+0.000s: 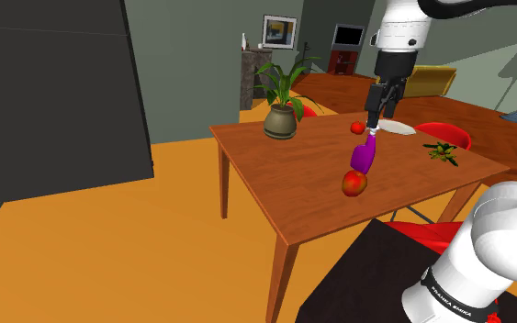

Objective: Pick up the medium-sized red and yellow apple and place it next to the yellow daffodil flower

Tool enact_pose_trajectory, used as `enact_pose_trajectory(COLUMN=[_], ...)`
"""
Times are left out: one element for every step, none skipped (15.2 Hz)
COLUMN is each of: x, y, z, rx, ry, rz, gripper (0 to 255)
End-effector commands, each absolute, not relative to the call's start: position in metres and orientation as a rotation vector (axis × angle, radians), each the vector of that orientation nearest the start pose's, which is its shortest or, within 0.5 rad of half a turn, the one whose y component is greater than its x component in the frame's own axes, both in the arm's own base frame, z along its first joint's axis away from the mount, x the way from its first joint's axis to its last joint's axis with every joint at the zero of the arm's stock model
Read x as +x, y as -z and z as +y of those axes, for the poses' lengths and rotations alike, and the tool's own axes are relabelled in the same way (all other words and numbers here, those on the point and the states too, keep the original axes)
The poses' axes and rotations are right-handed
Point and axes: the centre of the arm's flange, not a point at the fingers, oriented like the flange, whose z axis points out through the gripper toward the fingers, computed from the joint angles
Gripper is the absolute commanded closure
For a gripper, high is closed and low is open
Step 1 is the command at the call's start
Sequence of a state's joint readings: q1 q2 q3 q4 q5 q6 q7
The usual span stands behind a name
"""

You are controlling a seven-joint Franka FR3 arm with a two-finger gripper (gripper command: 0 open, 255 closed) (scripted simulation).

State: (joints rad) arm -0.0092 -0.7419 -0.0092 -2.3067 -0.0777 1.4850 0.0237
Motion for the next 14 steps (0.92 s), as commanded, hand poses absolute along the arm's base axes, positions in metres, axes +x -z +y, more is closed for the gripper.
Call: enact_pose_trajectory(x=[0.310,0.309,0.309,0.309,0.309,0.308,0.309,0.309,0.309,0.309,0.310,0.310,0.311,0.311], y=[-0.593,-0.583,-0.574,-0.564,-0.554,-0.545,-0.535,-0.526,-0.516,-0.506,-0.497,-0.487,-0.478,-0.468], z=[-0.015,-0.024,-0.033,-0.041,-0.050,-0.059,-0.068,-0.076,-0.085,-0.094,-0.103,-0.111,-0.120,-0.129], rx=[-3.210,-3.211,-3.213,-3.214,-3.215,-3.216,-3.218,-3.219,-3.219,-3.220,-3.221,-3.222,-3.223,-3.223], ry=[-0.128,-0.114,-0.099,-0.085,-0.070,-0.056,-0.042,-0.027,-0.013,0.002,0.016,0.031,0.045,0.060], rz=[0.069,0.068,0.067,0.065,0.064,0.063,0.062,0.060,0.059,0.058,0.057,0.055,0.054,0.053], gripper=[0,0,0,0,0,0,0,0,0,0,0,0,0,0])
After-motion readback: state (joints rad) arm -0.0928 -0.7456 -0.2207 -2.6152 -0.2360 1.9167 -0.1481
